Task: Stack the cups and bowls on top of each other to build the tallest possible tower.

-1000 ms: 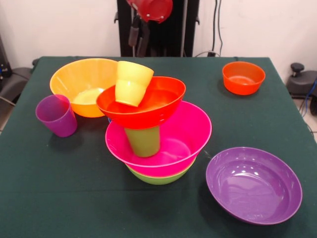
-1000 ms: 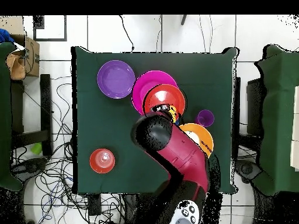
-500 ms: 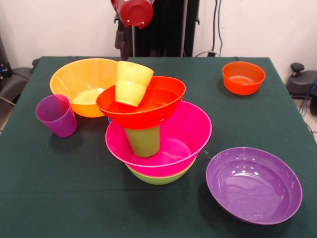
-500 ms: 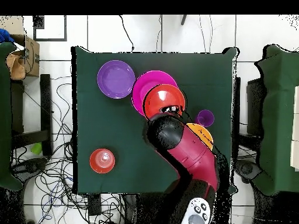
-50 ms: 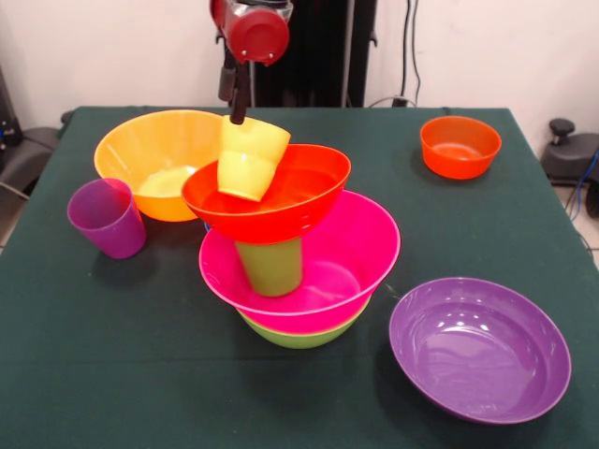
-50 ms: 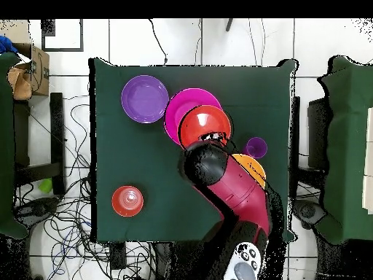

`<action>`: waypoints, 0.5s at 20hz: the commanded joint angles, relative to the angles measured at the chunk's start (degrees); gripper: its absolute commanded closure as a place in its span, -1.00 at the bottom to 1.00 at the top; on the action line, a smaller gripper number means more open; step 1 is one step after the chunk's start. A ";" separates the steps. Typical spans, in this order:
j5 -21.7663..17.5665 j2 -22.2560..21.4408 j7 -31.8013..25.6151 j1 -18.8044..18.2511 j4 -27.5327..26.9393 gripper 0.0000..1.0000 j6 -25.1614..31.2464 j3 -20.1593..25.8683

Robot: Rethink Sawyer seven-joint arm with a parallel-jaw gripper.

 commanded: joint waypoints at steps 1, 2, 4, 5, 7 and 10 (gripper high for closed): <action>-0.71 4.29 8.49 0.49 -2.08 -1.00 -1.66 6.83; -0.73 4.38 8.50 0.51 -2.20 -1.00 -1.57 6.79; -0.69 4.57 8.54 0.47 -2.31 -1.00 -1.73 6.89; -0.66 4.52 8.47 0.37 -2.20 -1.00 -2.03 7.07; -0.61 4.42 8.32 0.16 -1.99 -1.00 -2.63 7.42; -0.54 4.14 7.74 -0.64 -1.41 -1.00 -4.22 8.52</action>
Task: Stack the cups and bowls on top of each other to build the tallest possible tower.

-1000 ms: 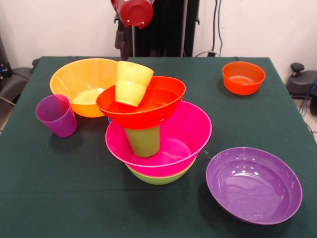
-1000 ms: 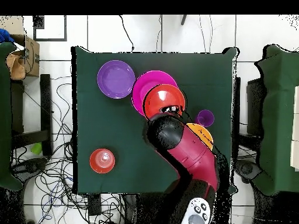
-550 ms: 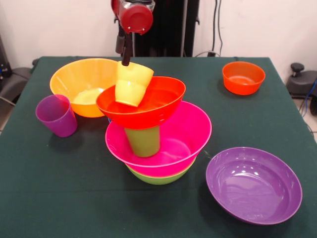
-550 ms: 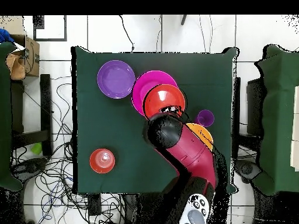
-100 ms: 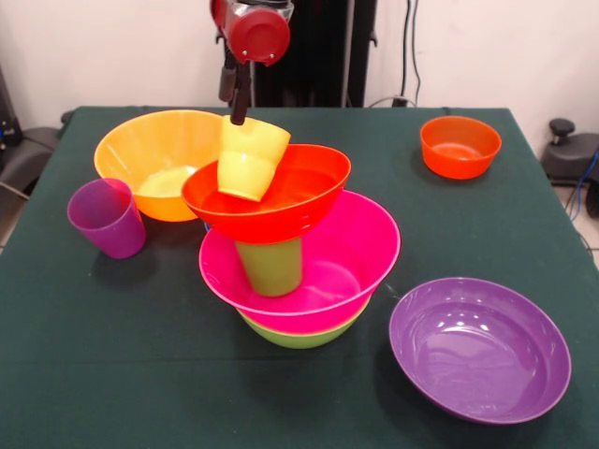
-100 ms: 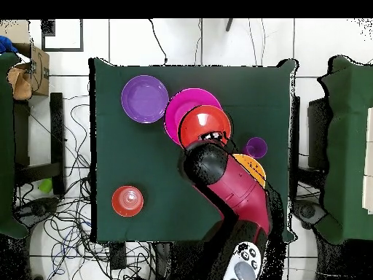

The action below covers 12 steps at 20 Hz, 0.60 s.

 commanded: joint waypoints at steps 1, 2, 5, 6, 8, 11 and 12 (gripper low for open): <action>-0.51 4.02 7.66 -0.81 -0.99 -1.00 -4.31 8.65; -0.20 4.04 7.88 -1.14 -0.71 -1.00 -5.59 9.27; 0.08 4.59 8.66 -0.77 -1.44 -1.00 -5.42 8.87; 0.27 4.67 9.05 -0.56 -1.55 -1.00 -5.37 8.77; 0.38 4.73 9.29 -0.42 -1.61 -1.00 -5.54 8.74; 0.63 4.90 9.53 -0.41 -1.63 -1.00 -6.43 9.09; 0.63 5.06 9.48 -0.51 -1.71 -1.00 -6.73 9.21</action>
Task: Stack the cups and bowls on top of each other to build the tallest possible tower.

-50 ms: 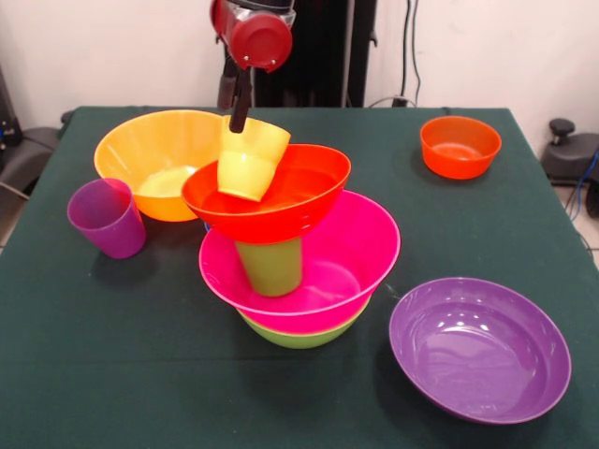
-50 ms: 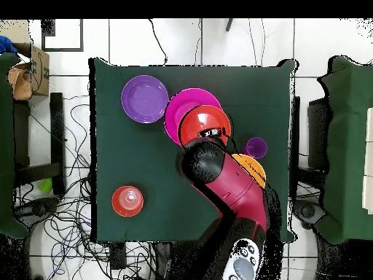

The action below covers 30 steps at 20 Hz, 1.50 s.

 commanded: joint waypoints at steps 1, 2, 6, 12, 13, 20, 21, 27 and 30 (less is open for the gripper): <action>0.53 5.20 9.43 -0.41 -1.79 -1.00 -3.60 8.12; 0.46 5.24 9.31 -0.47 -1.95 -1.00 -3.44 8.06; 0.95 5.32 9.76 -0.17 -1.97 -1.00 -2.93 8.06; 2.10 6.35 11.12 0.90 -2.34 -1.00 -3.36 8.00; 2.27 6.56 11.29 1.08 -2.51 -1.00 -3.40 7.92; 2.99 6.94 12.15 2.24 -2.82 -1.00 -1.84 6.96; 3.01 6.98 12.23 2.43 -2.90 -1.00 -1.50 6.71; 2.68 6.49 11.47 2.40 -3.22 -1.00 0.39 6.00; 2.21 5.72 11.03 2.37 -3.31 -1.00 2.39 5.20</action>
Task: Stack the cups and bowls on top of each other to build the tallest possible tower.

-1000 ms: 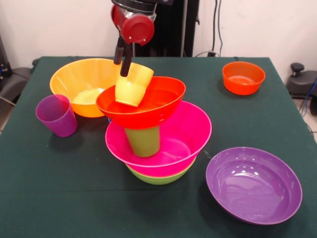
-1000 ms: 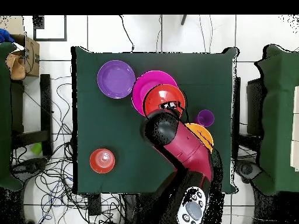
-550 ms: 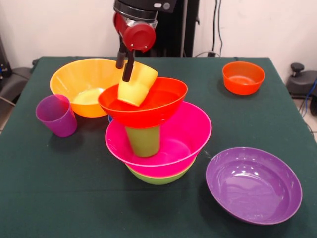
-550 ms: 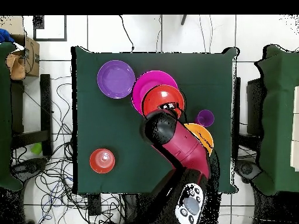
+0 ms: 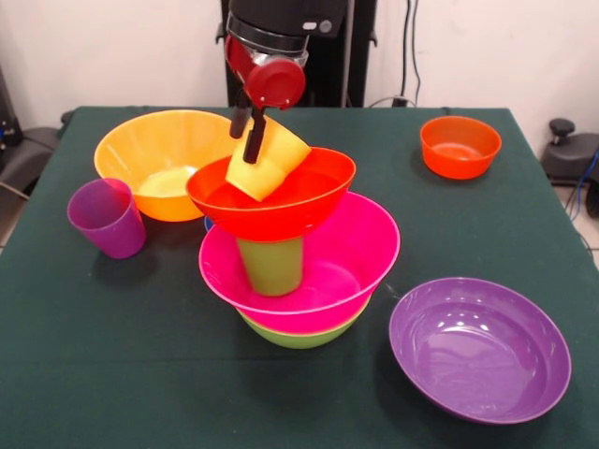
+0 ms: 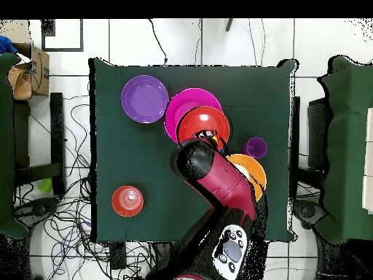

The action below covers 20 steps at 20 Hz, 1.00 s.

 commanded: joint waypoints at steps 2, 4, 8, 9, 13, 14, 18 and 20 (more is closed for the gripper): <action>0.08 0.05 10.58 1.23 -3.17 -1.00 7.08 3.42; -1.06 -1.53 10.20 1.61 -3.58 -1.00 11.02 1.62; -1.93 -3.12 9.58 1.66 -3.86 -1.00 14.60 0.40; -1.93 -3.30 9.26 1.39 -3.77 -1.00 14.70 0.50; -2.08 -3.96 8.73 1.08 -3.76 -1.00 16.00 0.61; -2.13 -4.18 8.67 1.07 -3.71 -1.00 16.34 0.57; -1.73 -4.31 9.14 1.38 -3.33 -1.00 15.94 0.96; -0.82 -3.26 9.73 1.39 -3.03 -1.00 13.26 2.03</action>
